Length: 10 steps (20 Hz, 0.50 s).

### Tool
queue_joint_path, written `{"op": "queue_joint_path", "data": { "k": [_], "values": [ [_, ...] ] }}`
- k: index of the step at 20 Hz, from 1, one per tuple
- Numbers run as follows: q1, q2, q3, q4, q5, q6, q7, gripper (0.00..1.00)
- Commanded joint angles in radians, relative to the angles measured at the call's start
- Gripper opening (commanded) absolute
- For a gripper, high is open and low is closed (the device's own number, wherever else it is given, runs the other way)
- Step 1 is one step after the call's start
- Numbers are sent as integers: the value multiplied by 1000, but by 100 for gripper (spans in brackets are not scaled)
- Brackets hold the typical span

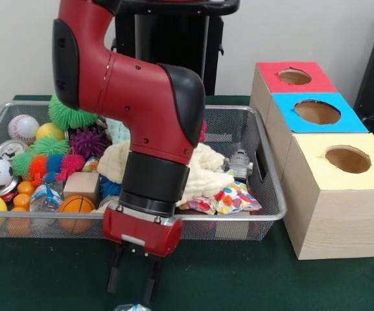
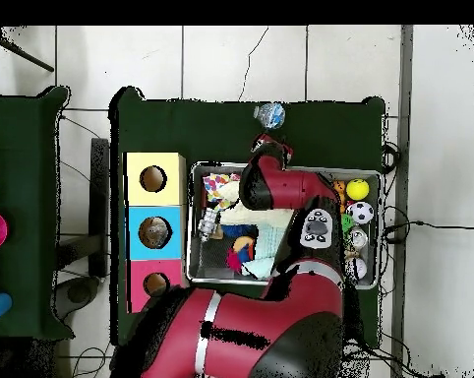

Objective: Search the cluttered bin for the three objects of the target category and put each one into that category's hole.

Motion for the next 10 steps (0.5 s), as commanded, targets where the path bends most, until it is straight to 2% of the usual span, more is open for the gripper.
{"op": "queue_joint_path", "data": {
  "k": [1,10],
  "values": [
    [-52,3,163,61,-29,-94,130,100],
    [-68,-1,191,67,-25,-146,136,100]
  ]
}}
